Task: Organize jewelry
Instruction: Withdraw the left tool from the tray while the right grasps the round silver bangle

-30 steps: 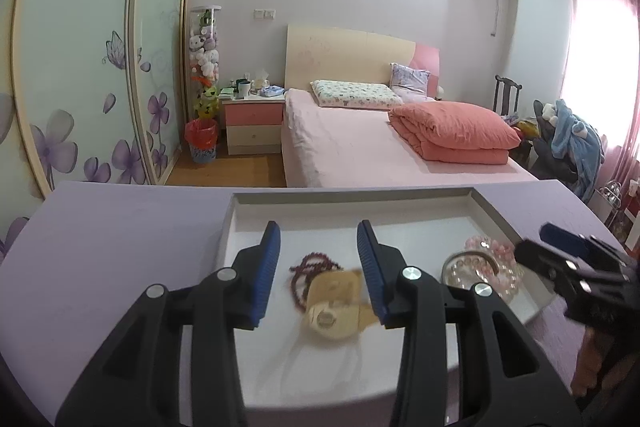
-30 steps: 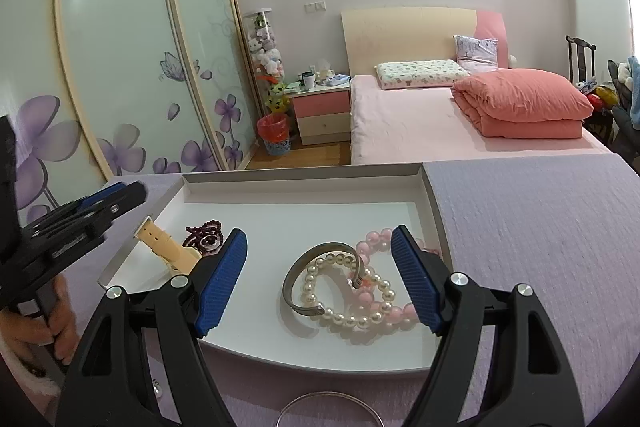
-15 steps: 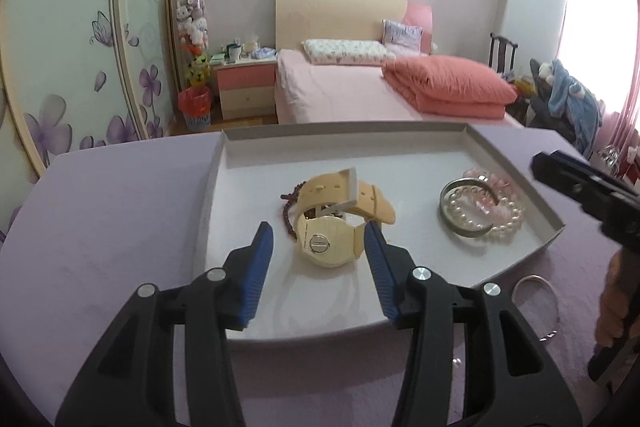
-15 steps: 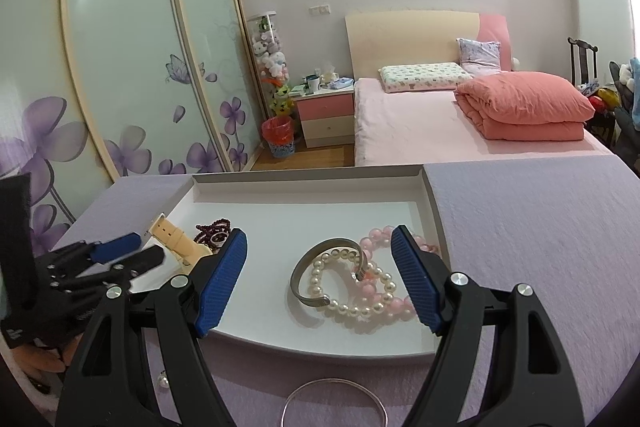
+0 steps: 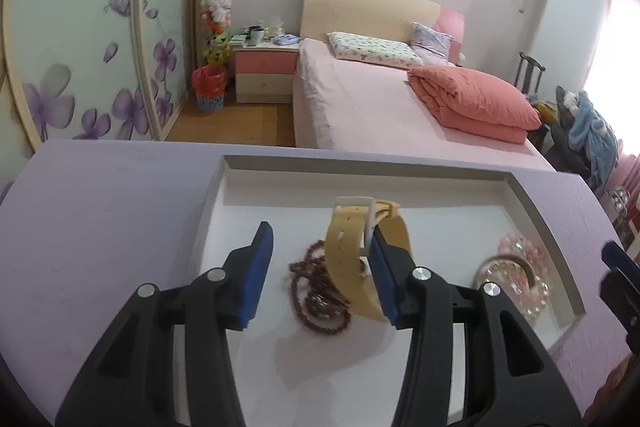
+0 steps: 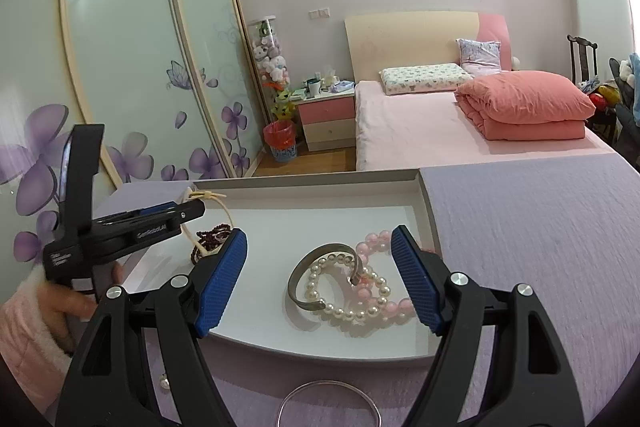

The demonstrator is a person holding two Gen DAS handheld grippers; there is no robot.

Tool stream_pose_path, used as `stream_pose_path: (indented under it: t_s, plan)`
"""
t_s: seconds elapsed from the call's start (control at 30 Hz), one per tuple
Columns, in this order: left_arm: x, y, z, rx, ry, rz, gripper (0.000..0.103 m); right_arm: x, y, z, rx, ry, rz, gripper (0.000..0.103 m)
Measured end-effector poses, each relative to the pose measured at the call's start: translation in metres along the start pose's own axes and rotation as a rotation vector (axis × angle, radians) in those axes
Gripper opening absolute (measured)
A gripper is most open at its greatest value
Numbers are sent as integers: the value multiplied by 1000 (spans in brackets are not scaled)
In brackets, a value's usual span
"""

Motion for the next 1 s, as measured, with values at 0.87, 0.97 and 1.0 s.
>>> stream_pose_path:
  t_s: [0.87, 0.97, 1.0]
  plan:
    - [-89, -32, -30, -6, 8, 95, 56, -52, -32, -24, -29, -15, -15, 75]
    - [-111, -48, -31, 1, -2, 113, 57, -67, -50, -23, -18, -30, -50, 75]
    - [-116, -53, -31, 5, -4, 117, 58, -71, -59, -23, -13, -35, -70, 75]
Point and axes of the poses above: each gripper's, at about its wrist camera, not at the fingertips, and x roughly the way its jaws point, z to its right, y to its top, the point moved 3 cm from there along x, roughly the way its jaws point, and after that the axes turned 12 degrees about y, right-handed, at the moved point
